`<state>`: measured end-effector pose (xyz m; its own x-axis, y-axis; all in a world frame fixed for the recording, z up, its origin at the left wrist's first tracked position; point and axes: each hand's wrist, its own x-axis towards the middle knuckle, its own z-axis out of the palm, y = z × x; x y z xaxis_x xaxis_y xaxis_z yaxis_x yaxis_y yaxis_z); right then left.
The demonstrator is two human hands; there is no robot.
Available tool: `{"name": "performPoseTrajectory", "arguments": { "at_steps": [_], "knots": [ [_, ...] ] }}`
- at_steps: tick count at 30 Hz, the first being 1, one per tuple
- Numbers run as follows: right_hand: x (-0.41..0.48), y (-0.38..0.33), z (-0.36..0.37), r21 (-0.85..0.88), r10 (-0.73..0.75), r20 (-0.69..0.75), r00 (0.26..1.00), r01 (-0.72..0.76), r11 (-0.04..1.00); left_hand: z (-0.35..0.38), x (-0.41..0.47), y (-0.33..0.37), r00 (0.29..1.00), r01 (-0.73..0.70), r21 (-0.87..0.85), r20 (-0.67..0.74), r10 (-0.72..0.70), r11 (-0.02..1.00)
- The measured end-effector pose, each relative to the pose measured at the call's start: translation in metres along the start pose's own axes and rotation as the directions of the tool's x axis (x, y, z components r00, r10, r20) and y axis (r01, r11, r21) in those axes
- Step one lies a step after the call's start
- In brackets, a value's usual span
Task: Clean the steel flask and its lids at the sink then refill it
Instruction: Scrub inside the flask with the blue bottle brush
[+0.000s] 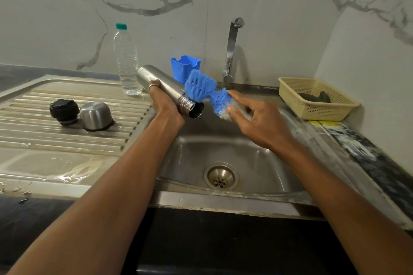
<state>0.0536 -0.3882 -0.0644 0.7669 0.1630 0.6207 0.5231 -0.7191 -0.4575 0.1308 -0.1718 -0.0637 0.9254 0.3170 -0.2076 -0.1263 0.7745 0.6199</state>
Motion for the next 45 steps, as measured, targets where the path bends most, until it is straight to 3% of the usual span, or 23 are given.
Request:
{"name": "performPoseTrajectory", "arguments": {
  "at_steps": [8, 13, 16, 18, 23, 27, 29, 34, 37, 39, 43, 45],
  "knots": [
    [0.001, 0.001, -0.002, -0.017, -0.030, 0.007, 1.000, 0.030, 0.999, 0.001, -0.006, 0.000, 0.987, 0.085, 0.033, 0.134, -0.089, 0.996],
    [0.001, 0.005, -0.006, -0.060, -0.106, -0.035, 0.994, 0.104, 0.993, 0.005, -0.009, 0.001, 0.945, 0.157, 0.156, 0.262, -0.194, 0.975],
    [0.008, 0.009, -0.005, -0.099, -0.041, -0.077, 0.996, 0.033, 0.995, 0.012, -0.017, 0.001, 0.901, 0.212, 0.281, 0.315, -0.299, 0.936],
    [0.011, 0.015, -0.010, -0.114, 0.003, -0.132, 0.991, -0.018, 0.993, 0.016, -0.023, -0.001, 0.883, 0.212, 0.374, 0.323, -0.341, 0.903],
    [0.004, 0.007, -0.007, -0.070, -0.198, 0.020, 0.980, 0.199, 0.977, 0.013, -0.027, 0.000, 0.861, 0.166, 0.537, 0.329, -0.387, 0.827],
    [0.016, 0.019, -0.015, -0.216, -0.080, -0.115, 0.990, 0.054, 0.975, 0.012, -0.032, 0.000, 0.845, 0.207, 0.572, 0.304, -0.440, 0.794],
    [0.015, 0.023, -0.023, -0.252, -0.111, -0.122, 0.986, 0.078, 0.964, 0.013, -0.035, 0.000, 0.838, 0.201, 0.596, 0.306, -0.451, 0.778],
    [0.023, 0.017, -0.030, -0.319, -0.258, 0.037, 0.965, 0.256, 0.913, 0.009, -0.037, -0.001, 0.815, 0.165, 0.671, 0.320, -0.484, 0.723],
    [0.038, 0.028, -0.038, -0.391, -0.187, -0.063, 0.980, 0.148, 0.908, 0.011, -0.035, 0.000, 0.815, 0.185, 0.633, 0.329, -0.477, 0.752],
    [0.036, 0.036, -0.043, -0.372, -0.208, -0.084, 0.975, 0.163, 0.914, 0.009, -0.034, -0.001, 0.812, 0.185, 0.648, 0.323, -0.486, 0.739],
    [0.010, 0.038, -0.049, -0.207, -0.420, 0.138, 0.897, 0.441, 0.873, 0.009, -0.033, -0.004, 0.807, 0.148, 0.731, 0.300, -0.508, 0.666],
    [0.012, 0.046, -0.049, -0.274, -0.339, 0.063, 0.939, 0.343, 0.899, 0.010, -0.037, -0.004, 0.791, 0.141, 0.728, 0.325, -0.518, 0.671]
  ]
}}
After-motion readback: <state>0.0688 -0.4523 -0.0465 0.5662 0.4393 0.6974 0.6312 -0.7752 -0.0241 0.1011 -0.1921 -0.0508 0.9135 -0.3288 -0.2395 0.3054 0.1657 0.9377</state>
